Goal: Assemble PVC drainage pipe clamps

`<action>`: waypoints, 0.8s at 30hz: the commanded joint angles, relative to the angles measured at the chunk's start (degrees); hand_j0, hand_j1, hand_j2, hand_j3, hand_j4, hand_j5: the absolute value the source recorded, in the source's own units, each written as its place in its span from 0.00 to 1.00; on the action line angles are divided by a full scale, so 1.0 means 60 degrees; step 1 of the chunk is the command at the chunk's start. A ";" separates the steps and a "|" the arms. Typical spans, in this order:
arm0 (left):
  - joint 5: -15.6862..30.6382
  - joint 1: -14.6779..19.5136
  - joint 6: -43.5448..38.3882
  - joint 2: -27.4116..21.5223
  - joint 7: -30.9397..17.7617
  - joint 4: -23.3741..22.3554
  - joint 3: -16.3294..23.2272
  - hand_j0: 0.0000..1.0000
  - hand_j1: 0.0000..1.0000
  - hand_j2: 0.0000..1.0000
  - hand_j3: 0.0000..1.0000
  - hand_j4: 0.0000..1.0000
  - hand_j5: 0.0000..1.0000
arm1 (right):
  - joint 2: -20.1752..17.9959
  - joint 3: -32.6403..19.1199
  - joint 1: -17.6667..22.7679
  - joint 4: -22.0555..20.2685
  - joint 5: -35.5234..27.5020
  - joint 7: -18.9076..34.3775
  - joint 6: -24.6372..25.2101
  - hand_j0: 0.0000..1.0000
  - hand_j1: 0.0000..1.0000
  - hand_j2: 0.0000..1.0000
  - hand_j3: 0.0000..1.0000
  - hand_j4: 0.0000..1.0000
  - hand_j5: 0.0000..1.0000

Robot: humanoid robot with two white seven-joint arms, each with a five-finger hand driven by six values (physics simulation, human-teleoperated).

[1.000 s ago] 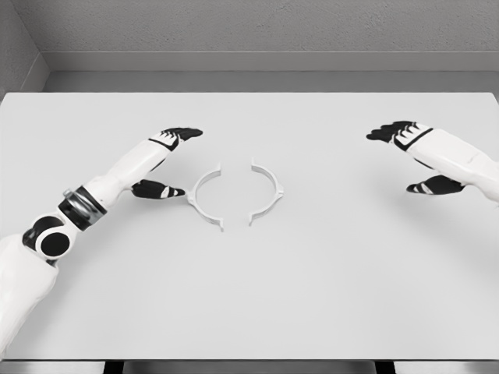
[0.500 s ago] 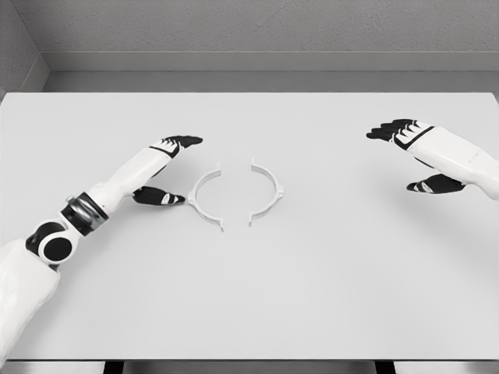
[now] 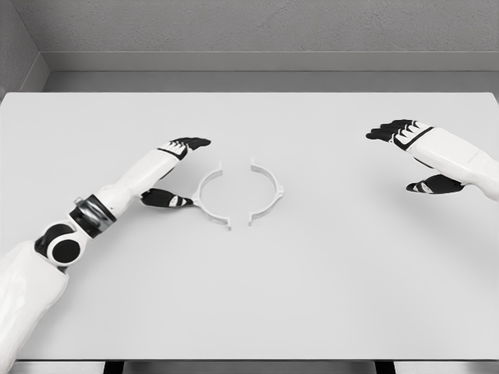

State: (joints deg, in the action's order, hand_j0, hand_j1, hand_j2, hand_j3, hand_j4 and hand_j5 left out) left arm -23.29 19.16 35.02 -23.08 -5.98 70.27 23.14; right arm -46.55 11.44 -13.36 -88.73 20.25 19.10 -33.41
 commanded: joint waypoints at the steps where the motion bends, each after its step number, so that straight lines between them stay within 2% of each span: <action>1: 0.0059 0.0000 -0.0004 0.0068 0.0000 0.0021 -0.0005 1.00 1.00 1.00 1.00 1.00 1.00 | -0.0005 -0.0002 0.0000 -0.0007 -0.0065 -0.0005 0.0016 1.00 1.00 1.00 1.00 1.00 1.00; 24: 0.0030 -0.0073 -0.0004 0.0375 0.0000 0.0094 0.0010 1.00 1.00 1.00 1.00 1.00 1.00 | -0.0020 -0.0002 0.0029 0.0037 -0.0065 -0.0005 0.0002 1.00 1.00 1.00 1.00 1.00 1.00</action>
State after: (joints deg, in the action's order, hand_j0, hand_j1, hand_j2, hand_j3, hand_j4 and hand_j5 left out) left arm -23.50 18.72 35.02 -20.94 -6.00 70.77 23.23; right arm -46.60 11.44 -13.10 -88.49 20.26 19.10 -33.50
